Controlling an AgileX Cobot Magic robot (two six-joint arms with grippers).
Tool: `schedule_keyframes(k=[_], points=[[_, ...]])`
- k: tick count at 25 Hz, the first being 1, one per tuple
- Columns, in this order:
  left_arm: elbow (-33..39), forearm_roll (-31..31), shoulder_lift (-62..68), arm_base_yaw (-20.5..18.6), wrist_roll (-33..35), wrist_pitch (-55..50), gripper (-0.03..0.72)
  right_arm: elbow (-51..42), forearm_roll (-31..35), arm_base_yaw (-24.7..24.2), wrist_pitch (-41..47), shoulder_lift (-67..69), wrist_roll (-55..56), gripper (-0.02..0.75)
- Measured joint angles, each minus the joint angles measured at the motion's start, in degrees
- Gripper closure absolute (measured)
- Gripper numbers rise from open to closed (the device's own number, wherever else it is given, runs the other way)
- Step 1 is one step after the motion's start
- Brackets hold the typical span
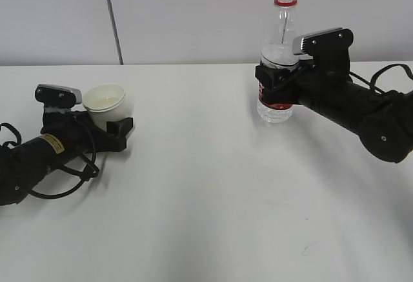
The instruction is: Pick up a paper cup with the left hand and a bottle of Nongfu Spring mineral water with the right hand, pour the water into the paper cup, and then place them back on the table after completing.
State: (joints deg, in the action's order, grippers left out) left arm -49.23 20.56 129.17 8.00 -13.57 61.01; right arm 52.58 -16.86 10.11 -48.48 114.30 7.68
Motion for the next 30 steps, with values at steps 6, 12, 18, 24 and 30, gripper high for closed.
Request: schedule_keyframes(k=[6,12,18,24,30], points=[[0.29,-0.09,-0.19,-0.04,0.00,0.18,0.100,0.00,0.00,0.00,0.00,0.00,0.00,0.322],[4.10,-0.16,-2.91,-0.04,0.02,0.47,0.099,0.00,0.00,0.00,0.12,0.00,0.00,0.322],[8.54,-0.87,-6.78,-0.04,0.36,1.98,0.099,0.00,1.05,0.00,0.75,0.77,0.00,0.322],[12.91,-2.36,-10.56,-0.04,2.75,1.98,0.099,0.00,1.83,0.00,0.90,2.93,0.00,0.323],[16.12,-2.72,-14.17,-0.04,3.02,2.32,0.099,0.28,2.98,0.00,-2.51,6.91,0.00,0.324]])
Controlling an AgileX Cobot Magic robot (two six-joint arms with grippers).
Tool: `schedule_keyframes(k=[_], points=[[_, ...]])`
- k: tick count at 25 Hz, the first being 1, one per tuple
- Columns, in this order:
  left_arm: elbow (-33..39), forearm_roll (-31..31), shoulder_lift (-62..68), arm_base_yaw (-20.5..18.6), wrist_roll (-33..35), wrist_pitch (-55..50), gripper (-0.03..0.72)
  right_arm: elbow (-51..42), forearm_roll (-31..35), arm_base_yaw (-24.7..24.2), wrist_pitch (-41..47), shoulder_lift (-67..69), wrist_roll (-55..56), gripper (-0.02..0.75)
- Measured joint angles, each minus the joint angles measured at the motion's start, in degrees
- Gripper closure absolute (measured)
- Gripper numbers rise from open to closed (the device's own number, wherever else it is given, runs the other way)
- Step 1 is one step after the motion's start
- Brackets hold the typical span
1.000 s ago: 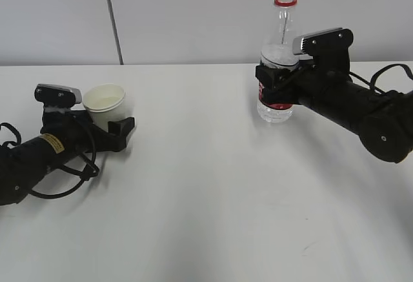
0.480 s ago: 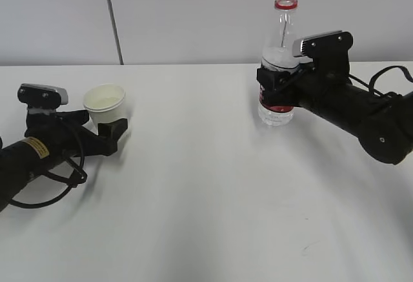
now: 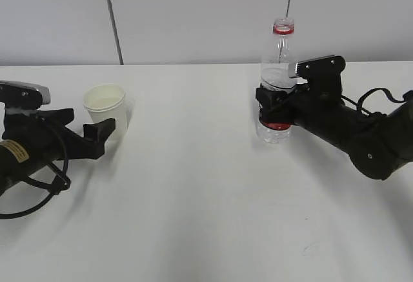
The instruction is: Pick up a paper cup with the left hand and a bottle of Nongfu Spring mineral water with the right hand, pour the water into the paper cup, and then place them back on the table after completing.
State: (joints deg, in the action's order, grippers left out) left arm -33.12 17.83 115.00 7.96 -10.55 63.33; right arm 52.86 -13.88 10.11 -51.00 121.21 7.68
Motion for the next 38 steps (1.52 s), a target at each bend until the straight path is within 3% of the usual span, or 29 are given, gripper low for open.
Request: schedule_keyframes(k=[17,24,38], points=[[0.93,-0.50,-2.38,0.00,0.11,0.00,0.100,0.23,-0.50,0.00,-2.63,1.28,0.00,0.319],[0.93,-0.50,-2.38,0.00,0.11,0.00,0.100,0.25,0.67,0.00,-2.51,1.28,0.77,0.110],[0.97,-0.50,-2.50,0.00,0.11,0.00,0.100,0.23,0.91,0.00,-1.80,1.28,3.29,0.087]])
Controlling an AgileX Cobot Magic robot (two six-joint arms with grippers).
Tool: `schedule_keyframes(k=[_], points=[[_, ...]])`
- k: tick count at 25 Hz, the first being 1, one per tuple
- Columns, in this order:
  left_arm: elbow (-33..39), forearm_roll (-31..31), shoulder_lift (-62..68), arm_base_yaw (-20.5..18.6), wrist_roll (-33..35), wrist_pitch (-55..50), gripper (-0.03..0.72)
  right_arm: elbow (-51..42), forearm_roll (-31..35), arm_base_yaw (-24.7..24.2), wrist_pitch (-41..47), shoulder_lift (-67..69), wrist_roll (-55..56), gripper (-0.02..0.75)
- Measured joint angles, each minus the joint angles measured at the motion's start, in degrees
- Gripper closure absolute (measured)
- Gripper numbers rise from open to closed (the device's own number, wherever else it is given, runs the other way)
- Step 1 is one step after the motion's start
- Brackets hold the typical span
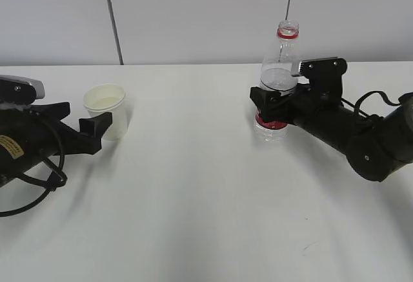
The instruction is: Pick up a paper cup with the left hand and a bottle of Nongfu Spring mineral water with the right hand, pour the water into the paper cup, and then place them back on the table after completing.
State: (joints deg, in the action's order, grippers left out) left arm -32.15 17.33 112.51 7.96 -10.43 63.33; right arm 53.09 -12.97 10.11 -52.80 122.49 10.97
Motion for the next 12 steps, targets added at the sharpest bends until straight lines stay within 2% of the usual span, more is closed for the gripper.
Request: schedule_keyframes(k=[12], points=[[0.02,0.00,0.00,0.00,0.00,0.00,0.101,-9.66,0.00,0.00,-0.48,-6.29,0.14,0.094]])
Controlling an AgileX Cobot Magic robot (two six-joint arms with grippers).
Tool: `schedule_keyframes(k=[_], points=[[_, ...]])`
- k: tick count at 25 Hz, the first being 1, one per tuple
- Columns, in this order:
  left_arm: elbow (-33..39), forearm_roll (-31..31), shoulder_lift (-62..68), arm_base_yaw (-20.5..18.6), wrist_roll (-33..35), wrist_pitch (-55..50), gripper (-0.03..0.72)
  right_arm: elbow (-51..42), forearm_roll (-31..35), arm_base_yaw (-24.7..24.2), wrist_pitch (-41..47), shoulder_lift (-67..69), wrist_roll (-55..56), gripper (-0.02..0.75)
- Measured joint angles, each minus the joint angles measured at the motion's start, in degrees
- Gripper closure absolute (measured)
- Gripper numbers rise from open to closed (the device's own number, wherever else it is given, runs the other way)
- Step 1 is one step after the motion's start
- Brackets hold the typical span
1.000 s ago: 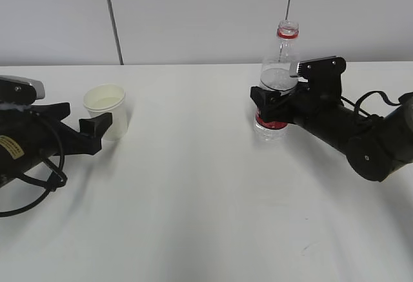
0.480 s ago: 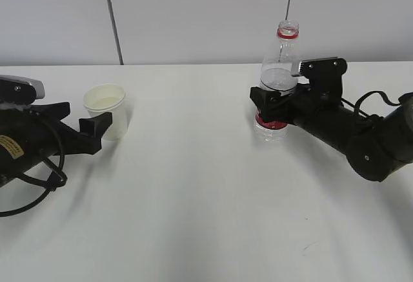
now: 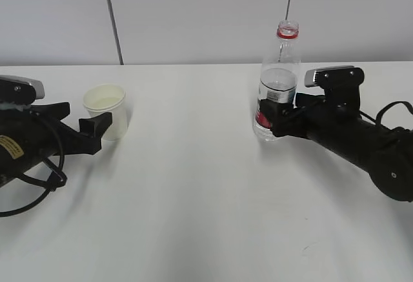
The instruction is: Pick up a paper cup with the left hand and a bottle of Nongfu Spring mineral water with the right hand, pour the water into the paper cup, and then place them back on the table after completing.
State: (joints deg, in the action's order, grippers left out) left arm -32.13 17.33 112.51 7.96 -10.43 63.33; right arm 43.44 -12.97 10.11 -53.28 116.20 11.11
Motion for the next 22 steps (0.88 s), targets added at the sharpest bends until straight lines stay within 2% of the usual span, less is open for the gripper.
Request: schedule_keyframes(k=[9,22], points=[[0.04,0.00,-3.71,0.00,0.00,-2.86,0.101,-7.23,0.62,0.00,1.40,-9.35,-0.36,0.110],[0.11,0.17,-16.51,0.00,-0.95,-16.92,0.102,-8.58,1.38,0.00,20.10,-29.74,-2.75,0.129]])
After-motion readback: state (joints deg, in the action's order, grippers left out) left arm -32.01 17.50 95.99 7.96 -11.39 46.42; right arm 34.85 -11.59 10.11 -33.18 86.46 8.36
